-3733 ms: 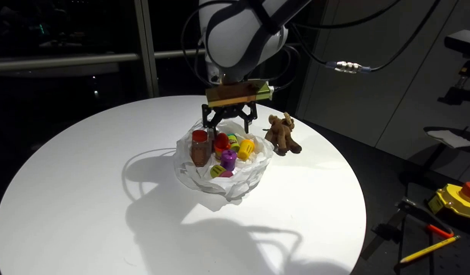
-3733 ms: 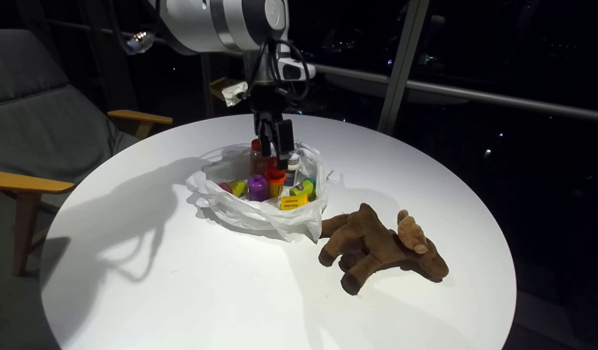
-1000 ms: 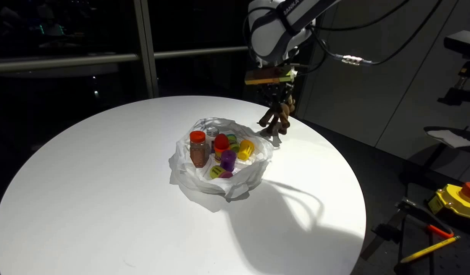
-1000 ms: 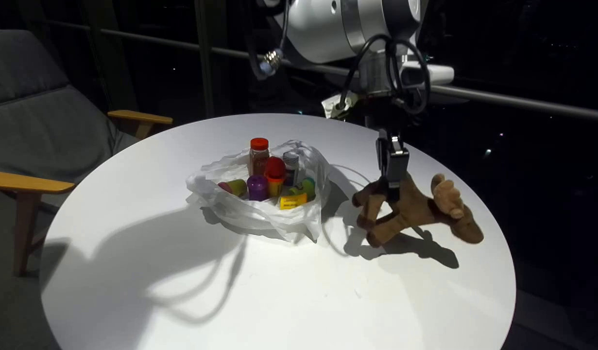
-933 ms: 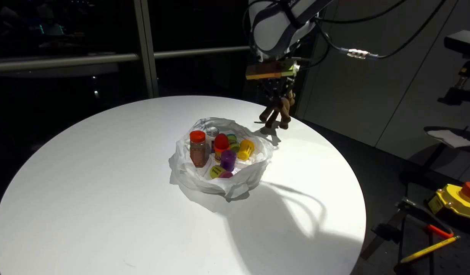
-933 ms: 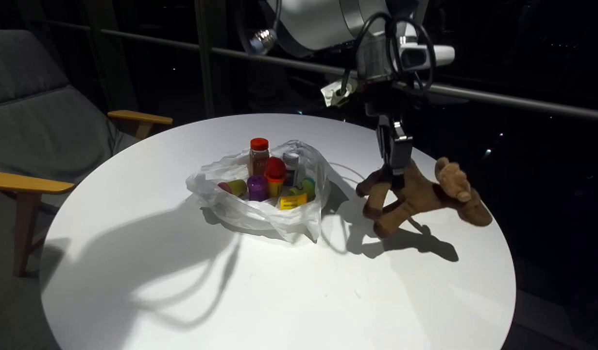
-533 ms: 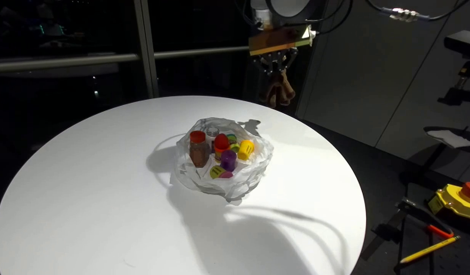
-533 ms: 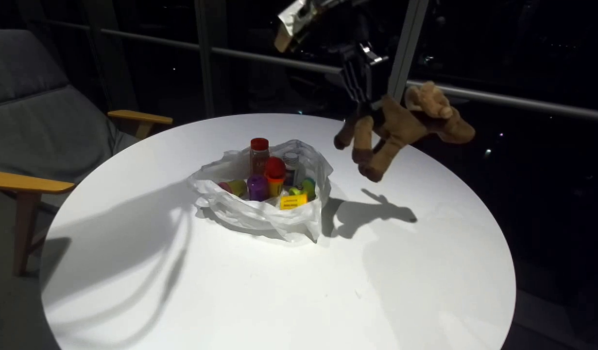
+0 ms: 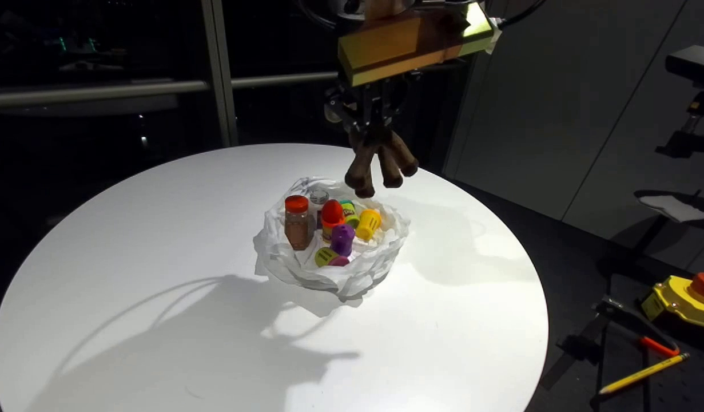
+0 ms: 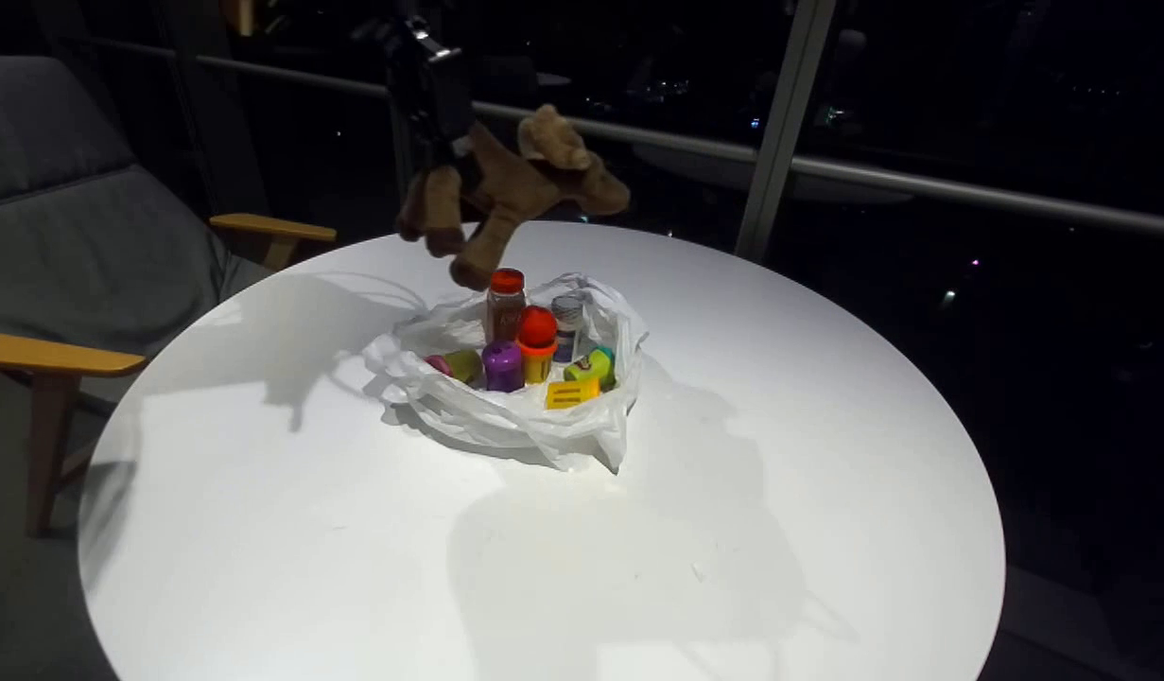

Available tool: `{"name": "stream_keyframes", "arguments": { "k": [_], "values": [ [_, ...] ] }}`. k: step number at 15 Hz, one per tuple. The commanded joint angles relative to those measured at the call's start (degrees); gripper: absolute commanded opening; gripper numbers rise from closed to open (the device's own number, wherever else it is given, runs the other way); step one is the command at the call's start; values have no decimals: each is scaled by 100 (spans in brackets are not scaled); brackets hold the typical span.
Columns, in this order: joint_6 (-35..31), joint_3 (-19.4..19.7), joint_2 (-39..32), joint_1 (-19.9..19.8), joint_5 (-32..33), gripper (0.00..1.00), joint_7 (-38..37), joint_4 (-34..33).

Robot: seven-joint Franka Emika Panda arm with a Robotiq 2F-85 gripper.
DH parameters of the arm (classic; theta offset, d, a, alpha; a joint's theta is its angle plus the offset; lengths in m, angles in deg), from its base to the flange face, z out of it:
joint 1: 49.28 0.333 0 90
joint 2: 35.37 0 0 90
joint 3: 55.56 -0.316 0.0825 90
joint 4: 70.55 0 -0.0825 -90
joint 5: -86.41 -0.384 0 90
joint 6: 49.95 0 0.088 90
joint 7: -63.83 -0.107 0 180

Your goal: Put all the objects in the white plastic bag

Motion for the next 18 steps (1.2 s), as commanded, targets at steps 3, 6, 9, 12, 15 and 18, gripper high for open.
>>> {"name": "stream_keyframes", "arguments": {
  "k": [3, 6, 9, 12, 15, 18],
  "values": [
    [12, -359, -112, 64, 385, 9, -182, 154],
    [79, -332, -326, 101, 903, 9, -468, 101],
    [136, -333, -597, 110, 1367, 9, -713, 33],
    [114, -333, -946, 125, 1652, 9, -925, -72],
    [144, -290, -1300, 195, 2019, 9, -1249, -219],
    [267, -301, -1632, 238, 2203, 9, -1380, -422]
  ]
}}
